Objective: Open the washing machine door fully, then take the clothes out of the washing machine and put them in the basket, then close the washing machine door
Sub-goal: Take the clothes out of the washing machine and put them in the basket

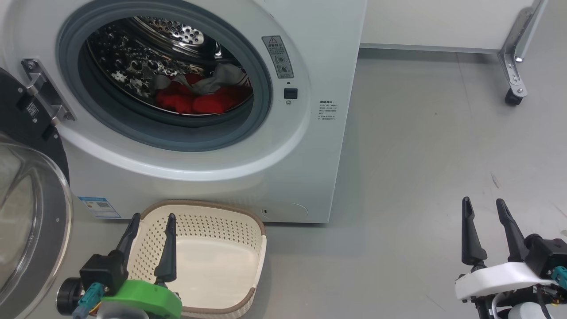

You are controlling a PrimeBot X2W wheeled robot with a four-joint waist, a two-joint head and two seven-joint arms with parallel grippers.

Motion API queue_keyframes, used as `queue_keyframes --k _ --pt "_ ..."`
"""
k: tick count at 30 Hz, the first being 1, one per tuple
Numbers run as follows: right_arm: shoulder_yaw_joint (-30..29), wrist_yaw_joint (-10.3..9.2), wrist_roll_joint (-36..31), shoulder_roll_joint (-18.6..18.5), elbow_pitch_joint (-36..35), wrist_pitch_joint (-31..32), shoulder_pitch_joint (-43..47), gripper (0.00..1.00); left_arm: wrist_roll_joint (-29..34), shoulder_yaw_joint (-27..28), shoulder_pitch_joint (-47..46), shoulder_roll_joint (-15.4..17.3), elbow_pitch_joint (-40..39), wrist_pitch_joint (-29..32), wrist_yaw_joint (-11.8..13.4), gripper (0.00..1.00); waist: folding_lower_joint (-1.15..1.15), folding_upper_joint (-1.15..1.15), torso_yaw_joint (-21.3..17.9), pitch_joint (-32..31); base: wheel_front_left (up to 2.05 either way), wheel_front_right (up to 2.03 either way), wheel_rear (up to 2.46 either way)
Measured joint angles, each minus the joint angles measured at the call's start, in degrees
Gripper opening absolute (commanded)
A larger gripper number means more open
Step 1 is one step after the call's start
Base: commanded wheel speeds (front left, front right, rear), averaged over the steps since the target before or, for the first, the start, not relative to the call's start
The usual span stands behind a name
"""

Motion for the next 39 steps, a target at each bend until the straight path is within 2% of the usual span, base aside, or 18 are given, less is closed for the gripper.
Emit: queue_keyframes --k 30,39 --pt "0.16 0.24 -0.16 0.18 0.0 0.0 -0.04 1.0 0.52 0.27 0.0 -0.08 -0.4 0.0 -0.18 1.0 0.0 0.0 -0.47 1.42 0.04 -0.04 0.0" --pt "1.08 0.55 -1.09 0.16 -1.4 0.02 -0.26 1.0 0.52 1.79 -0.02 0.05 -0.81 0.01 1.3 1.0 0.0 0.0 -1.53 3.9 0.0 0.0 0.0"
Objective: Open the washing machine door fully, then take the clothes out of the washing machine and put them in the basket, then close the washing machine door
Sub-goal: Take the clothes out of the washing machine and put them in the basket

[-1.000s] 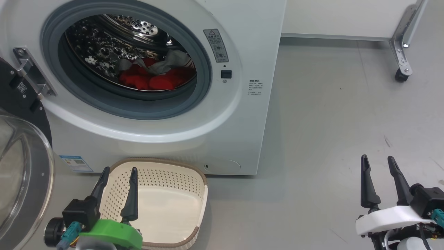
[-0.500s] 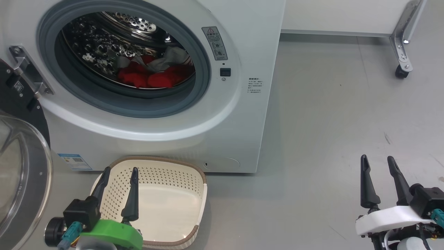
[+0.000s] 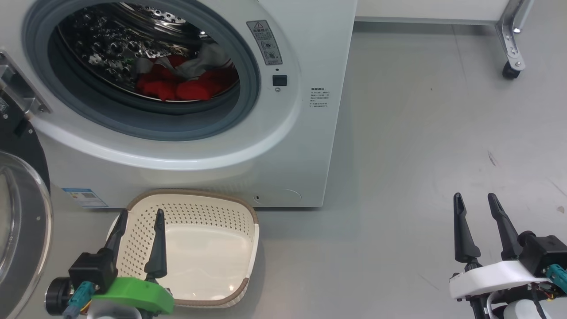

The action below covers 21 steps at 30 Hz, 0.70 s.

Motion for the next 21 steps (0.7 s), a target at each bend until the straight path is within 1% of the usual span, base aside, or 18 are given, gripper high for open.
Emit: queue_keyframes --k 5,8,11,15,20,21 --pt "0.4 0.0 -0.08 -0.01 -1.21 0.47 -0.1 1.0 0.46 0.8 -0.59 1.29 -0.34 0.82 0.53 1.0 0.0 0.0 -1.13 2.58 0.0 0.0 0.0" --pt "0.82 0.01 -0.53 -0.02 -1.65 0.75 -0.23 1.0 0.46 1.58 -2.93 2.22 -0.82 1.97 0.89 1.0 0.0 0.0 -1.99 4.46 0.0 0.0 0.0" --pt "1.26 0.03 -0.56 -0.02 -2.14 0.99 -0.79 1.0 0.41 2.91 -6.31 3.12 -1.09 3.71 1.52 1.0 0.0 0.0 -3.0 6.5 0.0 0.0 0.0" --pt "1.56 0.54 -0.57 0.0 -2.76 0.99 -2.24 1.0 -0.49 5.02 -11.16 4.02 -0.68 7.05 2.63 1.0 0.0 0.0 -4.53 9.38 0.0 0.0 0.0" --pt "2.1 1.04 -1.0 0.11 -3.63 0.99 -4.15 1.0 -0.74 7.08 -19.03 7.2 -0.21 11.27 3.66 1.0 0.0 0.0 -6.63 13.13 0.0 0.0 0.0" --pt "2.18 1.04 -1.0 0.16 -3.72 0.99 -4.63 1.0 -0.66 7.43 -20.69 7.84 -0.01 12.2 4.19 1.0 0.0 0.0 -7.07 13.88 0.0 0.0 0.0"
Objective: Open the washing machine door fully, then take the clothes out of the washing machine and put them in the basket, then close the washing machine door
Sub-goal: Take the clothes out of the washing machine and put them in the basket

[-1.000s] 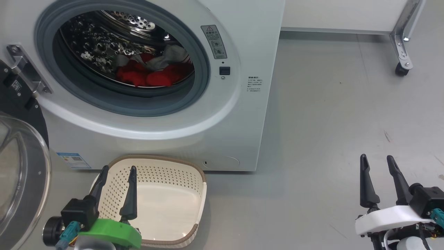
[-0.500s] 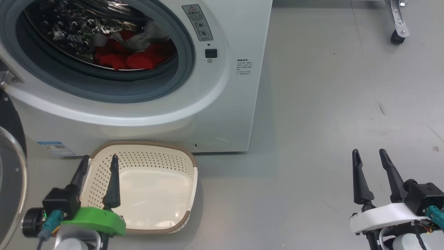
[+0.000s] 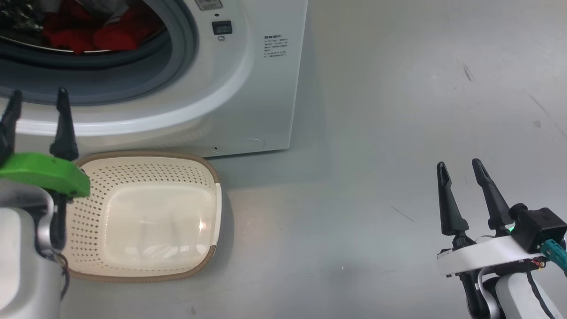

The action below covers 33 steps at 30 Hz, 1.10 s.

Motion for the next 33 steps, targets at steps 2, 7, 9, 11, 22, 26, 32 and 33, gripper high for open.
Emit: queue_keyframes --k 2,7,9,11,22,26,32,33 --pt "0.03 0.14 0.0 0.08 -0.27 0.0 -0.9 1.0 0.1 0.98 -3.14 1.05 0.58 2.09 1.03 1.0 0.0 0.0 -0.9 1.53 0.0 0.0 0.0" --pt "0.48 0.49 0.0 0.79 -0.3 0.0 -2.96 1.0 0.97 2.24 -9.35 4.39 2.76 5.78 2.09 1.0 0.0 0.0 -3.38 5.09 0.0 0.0 0.0" --pt "0.79 0.68 0.0 1.24 -0.18 0.0 -3.49 1.0 1.26 2.69 -11.39 5.41 3.76 6.92 2.45 1.0 0.0 0.0 -4.45 6.34 0.0 0.0 0.0" --pt "0.89 0.75 0.0 1.57 -0.08 0.0 -4.02 1.0 1.68 2.82 -13.2 6.56 4.88 8.29 2.63 1.0 0.0 0.0 -5.53 7.54 0.0 0.0 0.0" --pt "1.38 1.49 0.0 2.97 1.46 -0.23 -6.28 1.0 4.22 2.29 -19.73 10.31 11.68 12.69 2.94 1.0 0.0 0.0 -10.55 12.69 0.0 0.0 0.0" --pt "1.41 1.51 0.0 3.25 1.78 -0.34 -6.46 1.0 4.53 3.08 -21.84 11.68 13.77 13.99 3.45 1.0 0.0 0.0 -11.67 14.07 0.0 0.0 0.0" --pt "1.42 1.93 0.0 3.59 2.41 -0.51 -7.49 1.0 4.63 4.82 -24.96 13.21 15.9 14.21 4.36 1.0 0.0 0.0 -12.83 15.78 0.0 0.0 0.0" --pt "1.43 1.93 0.0 3.61 2.49 -0.51 -7.49 1.0 4.63 4.82 -25.32 13.32 16.27 14.57 4.37 1.0 0.0 0.0 -12.96 16.01 0.0 0.0 0.0"
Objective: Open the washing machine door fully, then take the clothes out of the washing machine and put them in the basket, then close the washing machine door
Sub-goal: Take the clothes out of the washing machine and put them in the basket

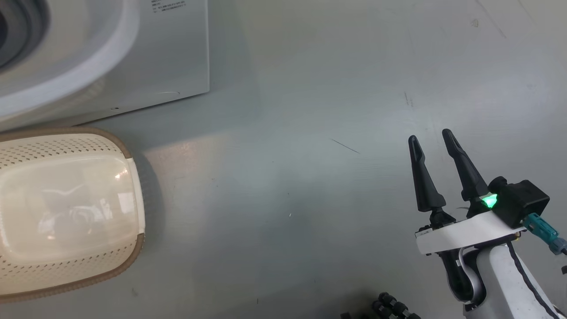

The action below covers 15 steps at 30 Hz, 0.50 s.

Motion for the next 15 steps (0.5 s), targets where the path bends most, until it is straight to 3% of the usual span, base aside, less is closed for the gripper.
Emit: queue_keyframes --k 15 --pt "-0.16 0.55 -0.01 0.52 0.89 -0.05 -2.26 1.0 0.0 0.67 -5.15 1.45 5.24 1.04 0.09 1.0 0.0 0.0 -0.99 2.71 0.0 0.0 0.0"
